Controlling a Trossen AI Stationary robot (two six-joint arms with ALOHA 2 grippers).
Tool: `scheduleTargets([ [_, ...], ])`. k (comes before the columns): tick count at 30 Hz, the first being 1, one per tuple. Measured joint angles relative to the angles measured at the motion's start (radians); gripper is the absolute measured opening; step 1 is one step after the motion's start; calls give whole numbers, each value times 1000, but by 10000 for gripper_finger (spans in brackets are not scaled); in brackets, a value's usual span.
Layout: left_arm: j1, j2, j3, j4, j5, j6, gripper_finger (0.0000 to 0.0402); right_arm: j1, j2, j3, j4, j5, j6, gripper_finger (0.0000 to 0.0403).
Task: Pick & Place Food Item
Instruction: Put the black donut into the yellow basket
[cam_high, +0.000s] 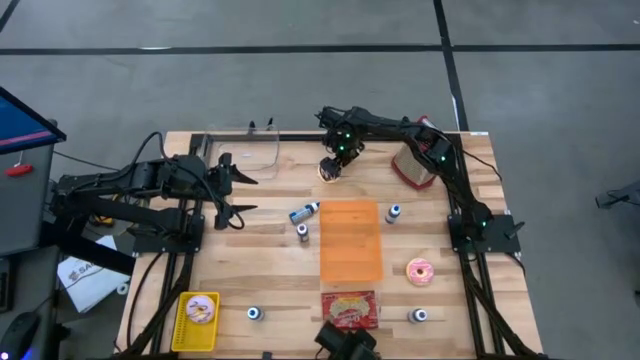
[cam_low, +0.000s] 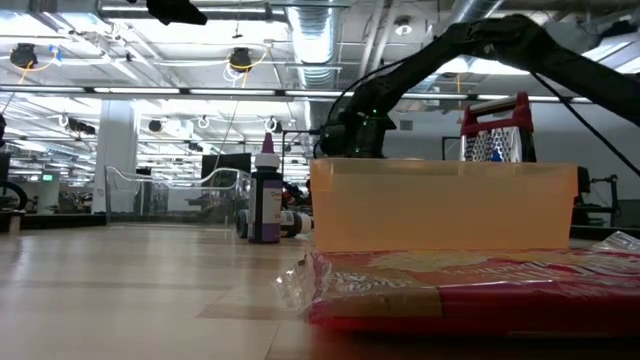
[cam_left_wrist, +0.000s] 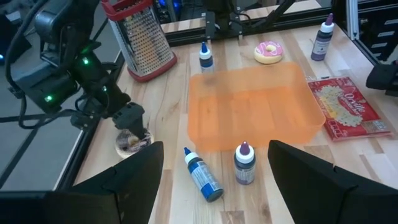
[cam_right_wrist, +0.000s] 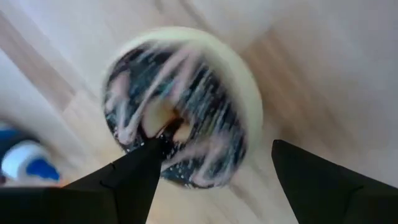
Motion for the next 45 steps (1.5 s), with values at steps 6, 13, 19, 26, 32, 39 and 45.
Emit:
scheduleTargets([
  [6,0,0,0,0,0,6,285,-7,2,33,2,-6,0,295],
  [13,0,0,0,-1,3,10,285,-30,6,57,31,-5,16,295],
  [19,0,0,0,-1,3,12,285,-32,13,56,24,16,9,295],
  [26,0,0,0,-1,4,12,285,-17,26,57,18,13,11,295],
  [32,0,0,0,-1,7,10,285,-16,28,56,17,-2,16,295],
  [39,0,0,0,-1,7,9,285,-17,28,56,18,-3,24,294],
  [45,0,0,0,-1,8,9,285,-15,28,56,22,-9,24,271],
])
